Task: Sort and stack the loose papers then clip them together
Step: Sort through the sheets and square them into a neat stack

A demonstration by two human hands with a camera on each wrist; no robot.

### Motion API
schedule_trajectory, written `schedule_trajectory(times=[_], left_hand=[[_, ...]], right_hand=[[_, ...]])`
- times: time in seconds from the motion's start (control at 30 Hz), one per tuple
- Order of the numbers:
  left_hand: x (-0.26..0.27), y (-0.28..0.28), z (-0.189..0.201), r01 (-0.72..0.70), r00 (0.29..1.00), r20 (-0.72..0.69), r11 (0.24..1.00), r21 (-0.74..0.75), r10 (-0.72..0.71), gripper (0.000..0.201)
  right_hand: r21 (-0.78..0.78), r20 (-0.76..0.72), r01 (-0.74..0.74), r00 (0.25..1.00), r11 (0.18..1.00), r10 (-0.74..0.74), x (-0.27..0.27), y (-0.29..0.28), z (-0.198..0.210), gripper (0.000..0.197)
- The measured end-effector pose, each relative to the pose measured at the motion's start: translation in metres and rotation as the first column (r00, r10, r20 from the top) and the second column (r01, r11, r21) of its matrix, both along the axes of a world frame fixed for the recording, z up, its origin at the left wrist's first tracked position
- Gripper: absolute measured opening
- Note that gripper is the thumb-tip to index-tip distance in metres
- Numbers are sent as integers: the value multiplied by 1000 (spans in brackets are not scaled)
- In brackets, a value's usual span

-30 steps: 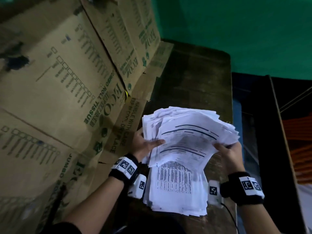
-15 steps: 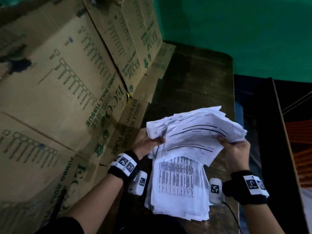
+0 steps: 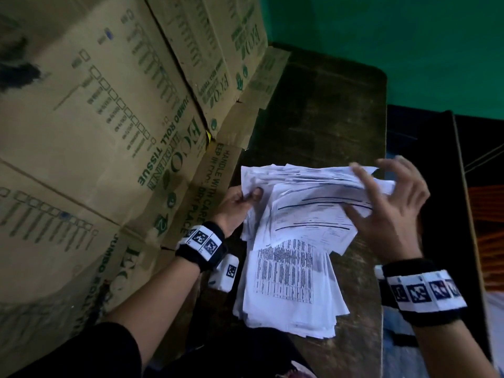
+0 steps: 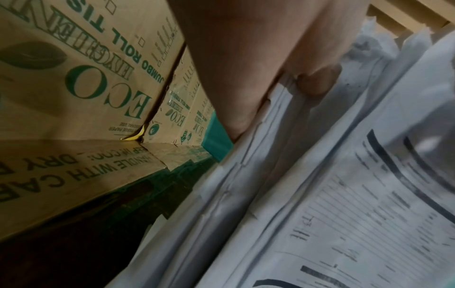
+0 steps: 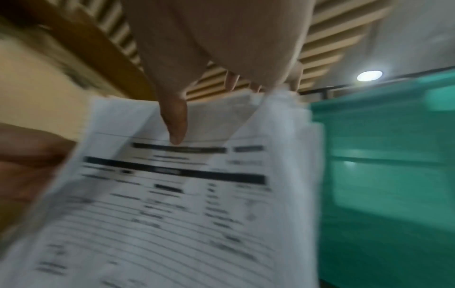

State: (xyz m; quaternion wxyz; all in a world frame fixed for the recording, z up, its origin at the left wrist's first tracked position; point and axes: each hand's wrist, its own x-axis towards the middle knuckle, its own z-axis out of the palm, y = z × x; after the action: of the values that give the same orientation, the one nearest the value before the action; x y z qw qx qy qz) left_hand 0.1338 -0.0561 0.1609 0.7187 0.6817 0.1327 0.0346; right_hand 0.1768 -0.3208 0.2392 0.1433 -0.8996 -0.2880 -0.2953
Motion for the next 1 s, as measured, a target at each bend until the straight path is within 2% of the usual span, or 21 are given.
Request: schedule_trajectory(times=[0.07, 0.13, 0.23, 0.27, 0.33, 0.37, 0.43, 0.5, 0.53, 0.67, 0.73, 0.77, 0.83, 0.87, 0.93, 1.0], left_hand=[[1, -1, -2, -23, 999, 23, 1000, 2, 23, 41], [1, -2, -3, -27, 1000, 7, 1000, -3, 27, 50], [0, 0, -8, -37, 999, -5, 998, -55, 37, 67], [0, 1, -7, -23, 1000, -18, 998, -59, 22, 64], [0, -1, -1, 11, 999, -46, 997, -79, -14, 35], [1, -1, -2, 21, 998, -55, 996, -88, -26, 31], [2, -1, 1, 36, 998, -50, 997, -67, -40, 40], [2, -2, 1, 61, 998, 8, 992, -112, -60, 59], [1, -3, 3, 63, 998, 21, 989, -133, -61, 61], [-2, -1, -1, 71, 997, 10, 979, -190, -70, 42], [-3, 2, -5, 128, 992, 9, 976, -176, -129, 14], [-4, 3, -7, 176, 984, 10, 970, -165, -177, 14], [-4, 1, -3, 233, 972, 10, 961, -147, -234, 40], [-1, -1, 0, 241, 970, 16, 956, -166, -241, 45], [6, -3, -4, 213, 977, 35, 947, -239, -211, 43], [5, -14, 5, 144, 989, 61, 967, -213, -134, 32]], right_hand=[[-221, 44, -69, 996, 973, 80, -4, 19, 1, 67], [-310, 24, -110, 992, 944, 123, -6, 34, -2, 65], [-251, 52, -96, 992, 963, 113, -4, 42, -2, 54], [-217, 62, -94, 992, 971, 110, -3, 44, -3, 50], [-165, 75, -104, 990, 981, 118, -4, 47, -5, 44], [-148, 79, -115, 989, 982, 127, -5, 48, -6, 42], [-123, 64, -143, 986, 982, 152, -6, 50, -8, 42], [-114, 55, -166, 983, 980, 173, -6, 51, -8, 42], [-112, 62, -174, 981, 978, 181, -5, 51, -9, 40], [-130, 118, -225, 963, 966, 241, -3, 46, -13, 40], [-134, 115, -270, 952, 954, 285, -1, 44, -15, 40], [-137, 106, -283, 949, 949, 298, -1, 43, -15, 39], [-160, 82, -299, 946, 941, 314, 0, 44, -14, 34], [-176, 69, -307, 944, 935, 322, 0, 45, -13, 32], [-199, 40, -320, 942, 926, 334, 1, 47, -12, 25], [-201, 16, -343, 935, 917, 353, 0, 48, -10, 21]])
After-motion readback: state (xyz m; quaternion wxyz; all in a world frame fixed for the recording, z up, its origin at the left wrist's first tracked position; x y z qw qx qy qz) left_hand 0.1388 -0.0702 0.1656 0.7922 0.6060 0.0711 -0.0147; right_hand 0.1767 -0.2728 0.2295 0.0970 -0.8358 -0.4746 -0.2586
